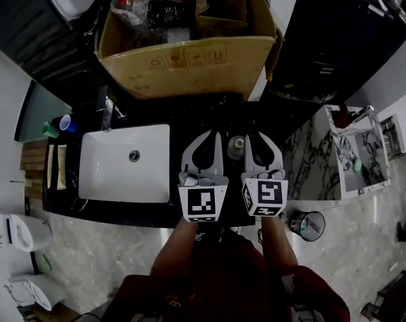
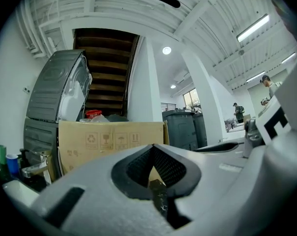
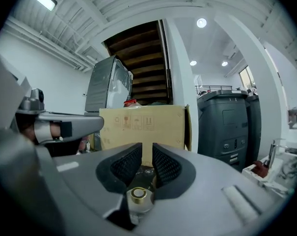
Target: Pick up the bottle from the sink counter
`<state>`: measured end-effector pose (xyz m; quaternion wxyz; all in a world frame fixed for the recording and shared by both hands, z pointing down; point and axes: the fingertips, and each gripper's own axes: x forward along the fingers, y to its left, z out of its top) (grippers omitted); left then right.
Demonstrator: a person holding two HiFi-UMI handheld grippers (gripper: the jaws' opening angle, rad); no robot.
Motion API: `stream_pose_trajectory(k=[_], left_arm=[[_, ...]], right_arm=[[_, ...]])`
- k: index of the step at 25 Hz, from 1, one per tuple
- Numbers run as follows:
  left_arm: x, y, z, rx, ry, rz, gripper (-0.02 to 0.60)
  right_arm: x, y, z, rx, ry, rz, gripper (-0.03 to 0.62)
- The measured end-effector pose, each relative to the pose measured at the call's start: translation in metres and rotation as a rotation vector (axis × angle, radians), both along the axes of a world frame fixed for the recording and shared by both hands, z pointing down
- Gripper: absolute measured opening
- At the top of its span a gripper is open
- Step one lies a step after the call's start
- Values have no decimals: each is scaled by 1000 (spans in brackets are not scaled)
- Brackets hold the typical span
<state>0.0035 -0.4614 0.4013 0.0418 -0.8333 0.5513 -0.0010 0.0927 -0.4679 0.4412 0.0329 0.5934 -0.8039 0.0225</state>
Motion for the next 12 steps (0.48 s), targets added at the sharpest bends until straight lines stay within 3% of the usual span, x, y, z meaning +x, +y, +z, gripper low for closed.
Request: stream_pose_trajectory(k=[12], left_arm=[[-8,-8,35,-76,-3,-9,3]], right_arm=[[-17,-8,60,-148,19,-56,256]])
